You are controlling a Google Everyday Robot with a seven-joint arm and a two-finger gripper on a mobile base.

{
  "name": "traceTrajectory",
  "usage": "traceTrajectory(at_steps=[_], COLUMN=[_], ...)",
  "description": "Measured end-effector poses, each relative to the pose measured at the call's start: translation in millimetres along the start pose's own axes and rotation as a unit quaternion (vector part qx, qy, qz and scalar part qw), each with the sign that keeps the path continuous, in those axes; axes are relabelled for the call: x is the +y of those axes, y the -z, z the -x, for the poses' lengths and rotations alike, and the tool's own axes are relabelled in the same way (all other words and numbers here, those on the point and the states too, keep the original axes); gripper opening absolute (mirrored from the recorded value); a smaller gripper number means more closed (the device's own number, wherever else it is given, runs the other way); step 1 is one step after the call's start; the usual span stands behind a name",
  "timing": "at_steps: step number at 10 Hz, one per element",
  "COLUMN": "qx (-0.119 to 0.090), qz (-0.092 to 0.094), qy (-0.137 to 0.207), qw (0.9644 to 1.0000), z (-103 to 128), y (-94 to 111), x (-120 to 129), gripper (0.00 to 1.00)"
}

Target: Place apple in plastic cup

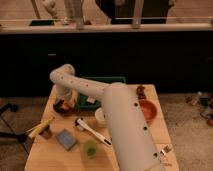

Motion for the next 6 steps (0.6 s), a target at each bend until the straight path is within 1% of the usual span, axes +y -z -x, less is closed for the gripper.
traceTrajectory(at_steps=[1, 3, 5, 6], qx=[0.000, 0.000, 0.004, 0.012], qz=[-0.001, -0.003, -0.006, -0.008], qy=[0.000, 0.000, 0.000, 0.001], qw=[1.0000, 1.0000, 1.0000, 0.9999], z=[0, 1, 1, 1], y=[-1, -1, 2, 9], x=[1, 3, 4, 3], gripper=[0.45, 0.23, 0.06, 0.00])
